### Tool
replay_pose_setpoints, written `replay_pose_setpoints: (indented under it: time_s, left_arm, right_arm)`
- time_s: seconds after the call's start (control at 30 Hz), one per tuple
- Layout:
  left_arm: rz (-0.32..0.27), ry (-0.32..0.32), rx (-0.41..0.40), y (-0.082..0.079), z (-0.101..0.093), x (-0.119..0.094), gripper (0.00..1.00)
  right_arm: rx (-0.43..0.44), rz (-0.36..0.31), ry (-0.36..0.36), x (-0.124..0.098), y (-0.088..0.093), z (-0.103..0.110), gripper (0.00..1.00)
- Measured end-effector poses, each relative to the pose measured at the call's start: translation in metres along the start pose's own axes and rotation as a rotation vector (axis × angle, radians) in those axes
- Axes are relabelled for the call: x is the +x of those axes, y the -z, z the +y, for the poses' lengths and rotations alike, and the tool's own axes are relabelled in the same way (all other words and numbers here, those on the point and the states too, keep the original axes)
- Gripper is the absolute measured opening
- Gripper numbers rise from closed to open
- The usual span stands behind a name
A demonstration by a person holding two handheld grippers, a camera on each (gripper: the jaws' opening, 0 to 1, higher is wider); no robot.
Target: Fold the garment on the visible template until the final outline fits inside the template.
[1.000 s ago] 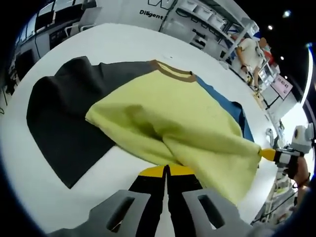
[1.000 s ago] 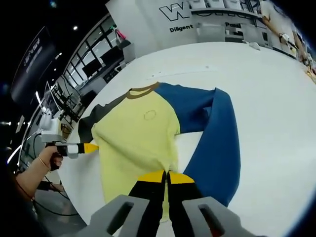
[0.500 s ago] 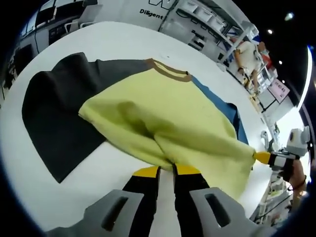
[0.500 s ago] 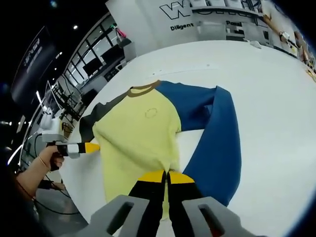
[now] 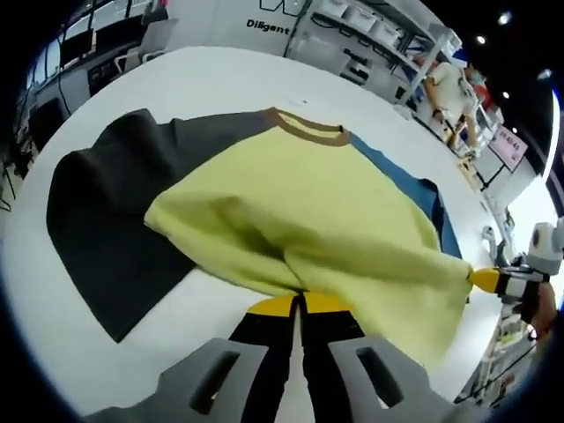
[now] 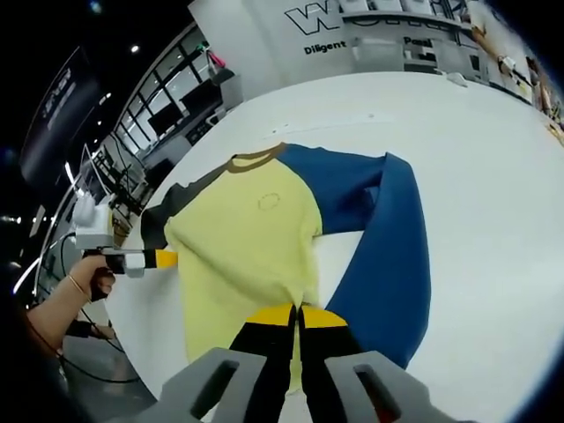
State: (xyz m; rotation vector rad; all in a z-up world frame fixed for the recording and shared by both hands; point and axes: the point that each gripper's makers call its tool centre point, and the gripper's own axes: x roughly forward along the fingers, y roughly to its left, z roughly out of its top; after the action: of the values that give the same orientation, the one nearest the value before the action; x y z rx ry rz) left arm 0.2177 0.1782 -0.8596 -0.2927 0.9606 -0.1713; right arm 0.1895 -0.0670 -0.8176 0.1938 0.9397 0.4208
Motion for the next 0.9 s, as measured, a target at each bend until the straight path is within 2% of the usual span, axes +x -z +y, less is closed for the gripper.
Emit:
replay_pose_setpoints:
  time_s: [0.17,0.43,0.5,0.53,0.57,0.63,0.7,0.73,0.77,0.83,0.9]
  left_arm:
    - [0.009,-0.009,0.024,0.000,-0.002,0.001,0.05]
    - [0.063,-0.003,0.056,0.008,0.001,-0.010,0.04]
    - [0.069,-0.019,0.085,0.009,0.005,-0.014,0.04]
    - [0.079,-0.060,0.137,0.010,0.015,-0.019,0.04]
    - [0.063,-0.072,0.136,0.008,0.020,-0.023,0.04]
    - [0.070,-0.055,0.098,0.009,0.025,-0.030,0.04]
    - [0.054,0.004,0.060,0.008,0.020,-0.032,0.04]
    - [0.045,0.030,0.007,0.007,0.016,-0.032,0.04]
    - [0.049,0.056,0.006,0.006,0.013,-0.030,0.04]
    - [0.022,0.060,0.073,0.001,0.009,-0.025,0.05]
    - [0.021,0.052,0.144,0.000,0.006,-0.023,0.05]
  right_arm:
    - [0.006,-0.001,-0.003,0.001,0.001,-0.001,0.00]
    - [0.004,-0.009,0.004,0.000,-0.003,-0.002,0.00]
    - [0.007,-0.012,0.005,-0.001,-0.004,-0.001,0.00]
    - [0.006,-0.013,0.008,-0.001,-0.004,-0.002,0.00]
    - [0.006,-0.014,0.011,-0.002,-0.004,-0.002,0.00]
    - [0.006,-0.013,0.016,-0.003,-0.005,-0.003,0.00]
    - [0.003,-0.011,0.013,-0.004,-0.004,-0.002,0.00]
    - [0.000,-0.008,0.014,-0.003,-0.004,-0.002,0.00]
    - [-0.004,-0.006,0.015,-0.003,-0.003,-0.002,0.00]
    - [-0.004,-0.003,0.014,-0.003,-0.003,-0.001,0.00]
    - [-0.005,-0.001,0.014,-0.003,-0.003,-0.001,0.00]
